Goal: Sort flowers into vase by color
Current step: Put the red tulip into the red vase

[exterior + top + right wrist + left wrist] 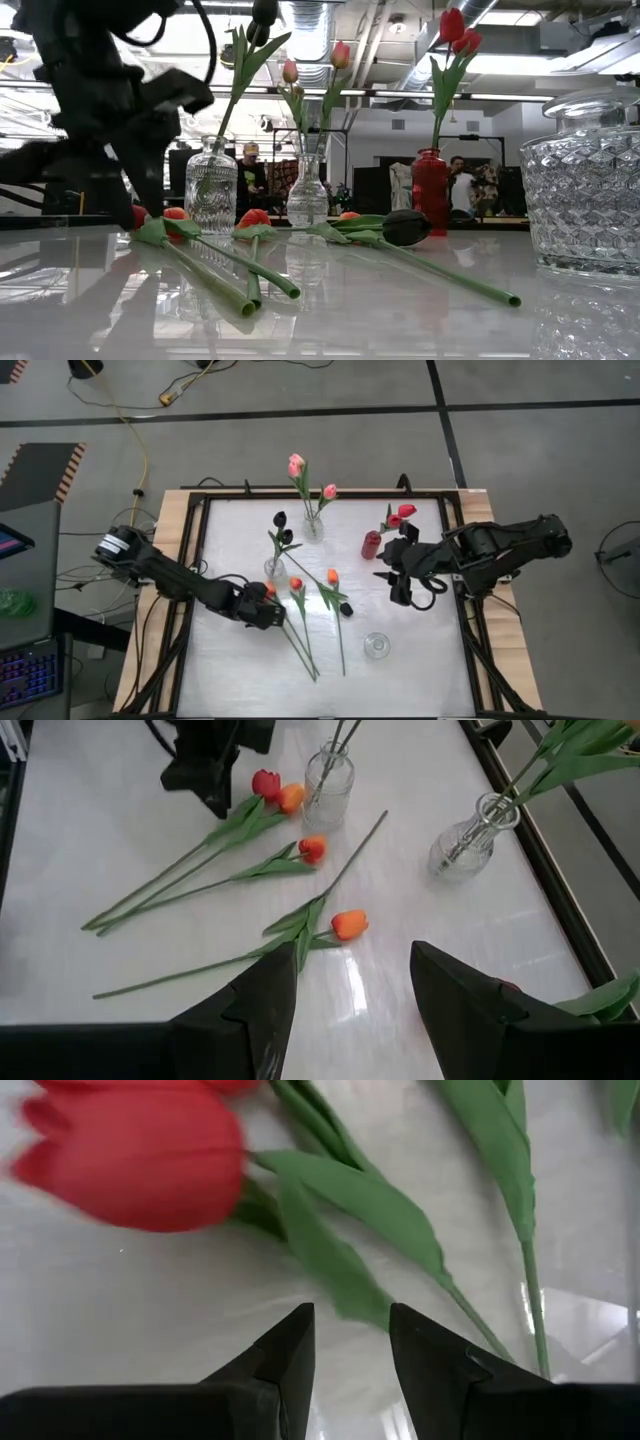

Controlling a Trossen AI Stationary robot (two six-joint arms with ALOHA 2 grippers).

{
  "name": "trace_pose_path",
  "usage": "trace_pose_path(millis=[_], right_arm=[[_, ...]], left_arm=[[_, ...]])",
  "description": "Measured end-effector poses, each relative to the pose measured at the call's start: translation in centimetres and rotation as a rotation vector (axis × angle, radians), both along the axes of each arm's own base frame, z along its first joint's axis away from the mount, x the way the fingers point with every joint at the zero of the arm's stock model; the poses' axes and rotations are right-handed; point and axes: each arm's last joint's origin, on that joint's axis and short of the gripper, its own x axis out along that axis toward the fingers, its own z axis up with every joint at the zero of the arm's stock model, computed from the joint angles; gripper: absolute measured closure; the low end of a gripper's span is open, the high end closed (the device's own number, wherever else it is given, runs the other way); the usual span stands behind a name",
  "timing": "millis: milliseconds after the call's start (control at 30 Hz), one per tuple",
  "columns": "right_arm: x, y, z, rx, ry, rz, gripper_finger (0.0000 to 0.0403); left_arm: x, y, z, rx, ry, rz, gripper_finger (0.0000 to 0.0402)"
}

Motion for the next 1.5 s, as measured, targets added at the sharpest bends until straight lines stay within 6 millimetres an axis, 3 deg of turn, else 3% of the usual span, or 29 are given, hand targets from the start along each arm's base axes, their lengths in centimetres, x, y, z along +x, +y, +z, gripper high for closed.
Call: trace_pose_path(millis=[300,1133,1267,1500], right_arm=[[0.0,0.0,0.0,-0.001,0.001,0.001,0.0179],[0.0,0.0,0.0,0.0,0.003,0.0,0.0179],[0.0,0.0,0.0,0.0,0.003,0.0,0.0179],[0.0,0.0,0.0,0.0,0.003,0.0,0.0179]], left_arm=[[1.4,-0.5,-2.3,0.016,-0.003,0.003,0.0284],[1.5,-0.3,-2.3,-0.041,-0.038,0.251,0.0286],[1.5,-0.3,-2.3,-0.034,-0.033,0.242,0.0312],[1.4,-0.3,-2.4,-0.012,-0.028,0.215,0.0389]])
